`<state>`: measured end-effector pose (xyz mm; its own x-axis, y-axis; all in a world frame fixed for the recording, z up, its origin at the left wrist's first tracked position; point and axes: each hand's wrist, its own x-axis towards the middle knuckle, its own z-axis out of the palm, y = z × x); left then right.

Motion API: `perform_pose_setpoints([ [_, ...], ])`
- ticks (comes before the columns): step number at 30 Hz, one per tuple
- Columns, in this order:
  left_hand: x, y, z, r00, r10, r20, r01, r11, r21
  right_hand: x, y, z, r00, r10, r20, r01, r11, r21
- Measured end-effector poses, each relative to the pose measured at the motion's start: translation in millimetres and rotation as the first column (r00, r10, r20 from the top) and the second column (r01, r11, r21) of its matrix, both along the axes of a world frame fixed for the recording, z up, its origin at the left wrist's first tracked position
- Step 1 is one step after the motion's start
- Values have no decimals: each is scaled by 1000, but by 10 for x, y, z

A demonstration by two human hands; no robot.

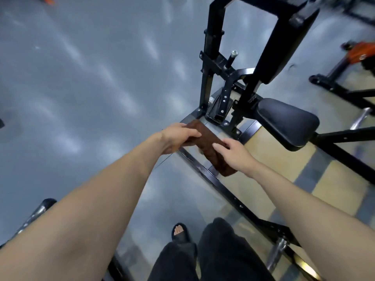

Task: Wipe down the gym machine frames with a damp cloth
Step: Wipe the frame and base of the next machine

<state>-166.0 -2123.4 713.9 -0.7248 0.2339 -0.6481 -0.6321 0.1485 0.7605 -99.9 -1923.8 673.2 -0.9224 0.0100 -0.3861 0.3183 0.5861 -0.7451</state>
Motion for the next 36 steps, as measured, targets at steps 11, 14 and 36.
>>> perform_pose_setpoints([
  [11,-1593,260,109,999,3,-47,2,996,94,-1518,143,233,996,-36,83,57,963,-262],
  [14,-1988,414,178,994,112,13,-113,987,111,-1950,226,291,991,-76,108,109,933,-344],
  [36,-4566,973,161,971,-203,128,151,930,335,-4386,397,657,835,-549,-38,488,770,-411],
])
